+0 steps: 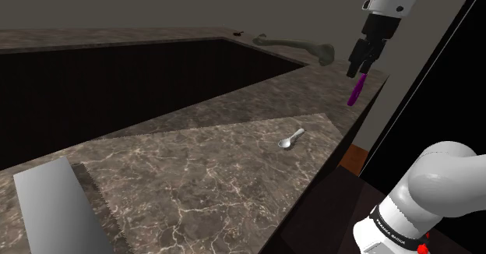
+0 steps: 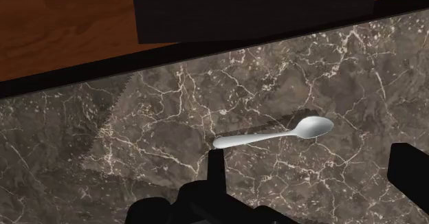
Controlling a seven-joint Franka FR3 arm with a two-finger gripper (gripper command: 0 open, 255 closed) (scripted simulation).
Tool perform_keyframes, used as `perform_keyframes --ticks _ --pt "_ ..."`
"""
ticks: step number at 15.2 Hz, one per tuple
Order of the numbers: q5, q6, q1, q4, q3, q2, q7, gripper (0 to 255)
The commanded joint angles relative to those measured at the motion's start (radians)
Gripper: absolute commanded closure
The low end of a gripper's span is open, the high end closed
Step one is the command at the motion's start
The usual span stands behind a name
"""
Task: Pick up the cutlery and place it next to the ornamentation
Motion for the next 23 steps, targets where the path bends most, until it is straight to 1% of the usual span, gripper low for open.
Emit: perform_keyframes --ticks 1,7,12,17,23 --pt "0.0 0.0 0.0 0.0 0.0 0.0 0.0 0" --pt "0.026 0.223 0.028 -0.19 0.043 -0.001 0.031 0" --pt "0.046 0.424 0.057 -0.314 0.082 0.046 0.057 0" --pt "0.062 0.641 0.084 -0.403 0.126 0.144 0.085 0" --pt "0.065 0.916 0.105 -0.455 0.185 0.333 0.128 0"
